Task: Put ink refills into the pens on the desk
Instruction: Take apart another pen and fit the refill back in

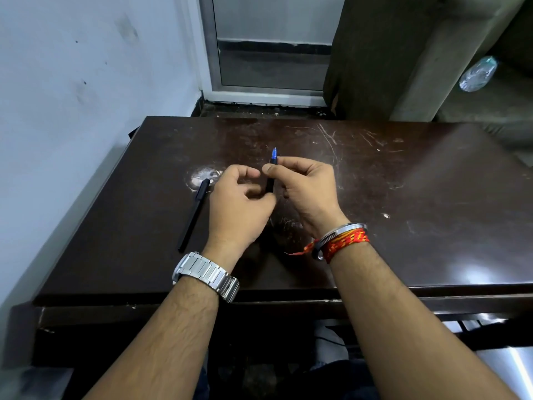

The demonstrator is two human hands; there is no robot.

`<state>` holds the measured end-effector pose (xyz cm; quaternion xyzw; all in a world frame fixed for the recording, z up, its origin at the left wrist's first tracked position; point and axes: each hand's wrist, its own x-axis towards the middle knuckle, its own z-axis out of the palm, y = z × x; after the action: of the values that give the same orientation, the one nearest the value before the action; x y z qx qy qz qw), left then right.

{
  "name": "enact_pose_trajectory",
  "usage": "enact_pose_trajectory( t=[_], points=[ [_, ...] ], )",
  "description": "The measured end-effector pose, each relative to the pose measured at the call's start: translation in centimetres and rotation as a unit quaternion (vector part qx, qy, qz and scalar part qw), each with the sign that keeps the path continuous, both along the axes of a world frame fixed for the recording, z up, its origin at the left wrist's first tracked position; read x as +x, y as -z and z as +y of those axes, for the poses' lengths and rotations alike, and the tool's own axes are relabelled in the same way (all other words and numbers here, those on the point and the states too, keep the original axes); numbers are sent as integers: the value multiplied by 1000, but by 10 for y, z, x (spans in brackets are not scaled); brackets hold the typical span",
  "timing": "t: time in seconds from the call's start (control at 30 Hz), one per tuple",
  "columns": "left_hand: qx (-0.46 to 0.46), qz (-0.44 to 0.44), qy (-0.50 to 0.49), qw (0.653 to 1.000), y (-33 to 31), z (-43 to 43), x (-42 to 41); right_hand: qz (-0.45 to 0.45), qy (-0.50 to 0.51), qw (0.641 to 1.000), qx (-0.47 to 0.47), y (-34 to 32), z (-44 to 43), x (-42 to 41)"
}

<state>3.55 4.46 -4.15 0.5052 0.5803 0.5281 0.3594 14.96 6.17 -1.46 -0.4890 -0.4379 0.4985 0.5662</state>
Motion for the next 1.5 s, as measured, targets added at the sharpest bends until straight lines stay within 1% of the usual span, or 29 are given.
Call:
enact_pose_trajectory(
  t=[0.13, 0.23, 0.4, 0.5, 0.53, 0.67, 0.7, 0.8, 0.83, 0.9, 1.03, 1.17, 1.3, 1.5],
  points=[
    [17, 14, -17, 1000, 1, 0, -1, -18, 1, 1000, 4, 1, 2, -1],
    [-8, -4, -8, 1000, 1, 2, 1, -8, -8, 1000, 7, 1, 1, 1],
    [0, 21, -25, 999, 1, 1, -2, -20, -5, 1000, 11, 1, 1, 1],
    [-31, -19, -3, 999, -1, 3, 0, -7, -15, 1000, 11, 1, 1, 1],
    [-36, -18, 1, 999, -2, 2, 1, -10, -15, 1000, 11, 2, 1, 1],
    [-12, 38, -32, 999, 1, 1, -3, -33, -8, 999, 10, 4, 2, 0],
    [-15, 37, -32, 999, 0, 2, -3, -31, -11, 999, 12, 4, 2, 0],
    [-46, -6, 8, 999, -3, 3, 0, -16, -26, 999, 18, 3, 2, 1],
    [-51, -4, 17, 999, -3, 2, 0, -18, -24, 999, 18, 3, 1, 1],
    [-47, 10, 14, 999, -2, 1, 0, -24, -14, 1000, 12, 3, 2, 1],
    [-11, 30, -32, 999, -2, 0, -2, -31, -5, 999, 9, 4, 3, 1],
    [-46, -8, 0, 999, -5, 1, 1, -15, -18, 1000, 13, 4, 3, 1],
    [-29, 24, 19, 999, -2, 2, 1, -20, -11, 1000, 9, 4, 3, 0],
    [-9, 56, -6, 998, 1, 3, -2, -40, -8, 999, 19, 4, 2, -1]
  ],
)
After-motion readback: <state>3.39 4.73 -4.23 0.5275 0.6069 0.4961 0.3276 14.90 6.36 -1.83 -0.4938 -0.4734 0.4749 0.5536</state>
